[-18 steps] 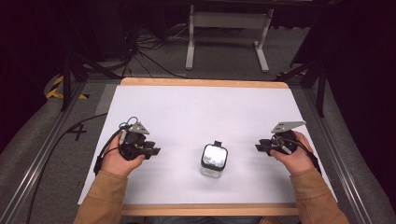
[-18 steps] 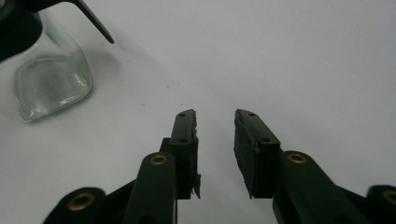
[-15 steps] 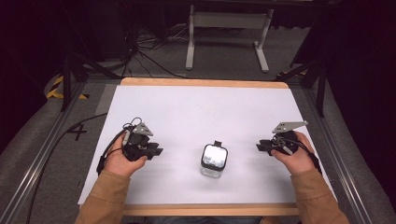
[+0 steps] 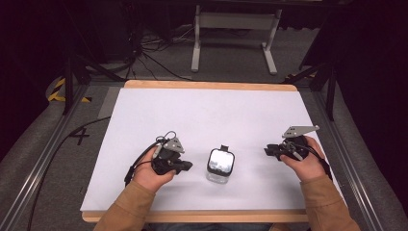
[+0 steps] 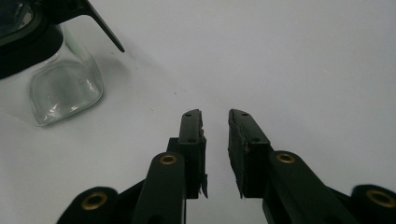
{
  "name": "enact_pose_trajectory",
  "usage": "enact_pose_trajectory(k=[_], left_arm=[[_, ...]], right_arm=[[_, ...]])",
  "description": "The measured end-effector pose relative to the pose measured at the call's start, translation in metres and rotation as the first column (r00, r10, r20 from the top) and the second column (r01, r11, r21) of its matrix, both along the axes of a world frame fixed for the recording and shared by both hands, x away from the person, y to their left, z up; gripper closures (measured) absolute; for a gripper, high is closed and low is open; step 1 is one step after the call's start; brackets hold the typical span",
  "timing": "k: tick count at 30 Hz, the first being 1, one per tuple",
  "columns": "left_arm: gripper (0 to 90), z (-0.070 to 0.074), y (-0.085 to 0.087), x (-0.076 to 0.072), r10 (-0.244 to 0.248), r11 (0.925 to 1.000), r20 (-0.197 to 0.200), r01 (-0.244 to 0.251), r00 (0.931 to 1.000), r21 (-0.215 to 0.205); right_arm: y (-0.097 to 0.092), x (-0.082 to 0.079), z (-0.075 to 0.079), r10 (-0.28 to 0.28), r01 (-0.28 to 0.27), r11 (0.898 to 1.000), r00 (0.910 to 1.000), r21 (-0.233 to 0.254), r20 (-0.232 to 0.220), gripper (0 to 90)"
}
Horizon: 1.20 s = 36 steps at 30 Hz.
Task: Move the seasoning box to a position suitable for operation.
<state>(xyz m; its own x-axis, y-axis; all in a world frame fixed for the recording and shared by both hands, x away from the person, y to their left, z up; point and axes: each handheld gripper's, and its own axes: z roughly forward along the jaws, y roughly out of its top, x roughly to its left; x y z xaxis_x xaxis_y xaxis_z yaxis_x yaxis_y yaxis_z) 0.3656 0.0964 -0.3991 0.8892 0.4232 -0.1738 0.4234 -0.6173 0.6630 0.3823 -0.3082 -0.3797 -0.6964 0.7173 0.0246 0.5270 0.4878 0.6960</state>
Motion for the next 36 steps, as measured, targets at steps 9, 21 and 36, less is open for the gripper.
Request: enact_pose_trajectory(k=[9,21,36], left_arm=[[89.7,-0.016,-0.025,0.002,-0.011,0.9999,-0.02,0.01,0.9997,-0.006],[89.6,-0.022,-0.037,0.002,-0.037,0.9992,-0.028,0.038,0.9989,0.016],[89.7,-0.025,-0.046,-0.002,-0.076,0.9964,-0.028,0.077,0.9967,0.036]], right_arm=[[-0.001,-0.001,-0.003,0.004,-0.004,1.0,0.9999,0.004,-0.011,75.1],[-0.001,-0.002,-0.004,0.005,-0.005,1.0,0.9999,0.006,-0.014,74.9],[0.003,-0.002,-0.006,0.02,-0.02,1.0,0.9996,-0.004,-0.022,75.1]])
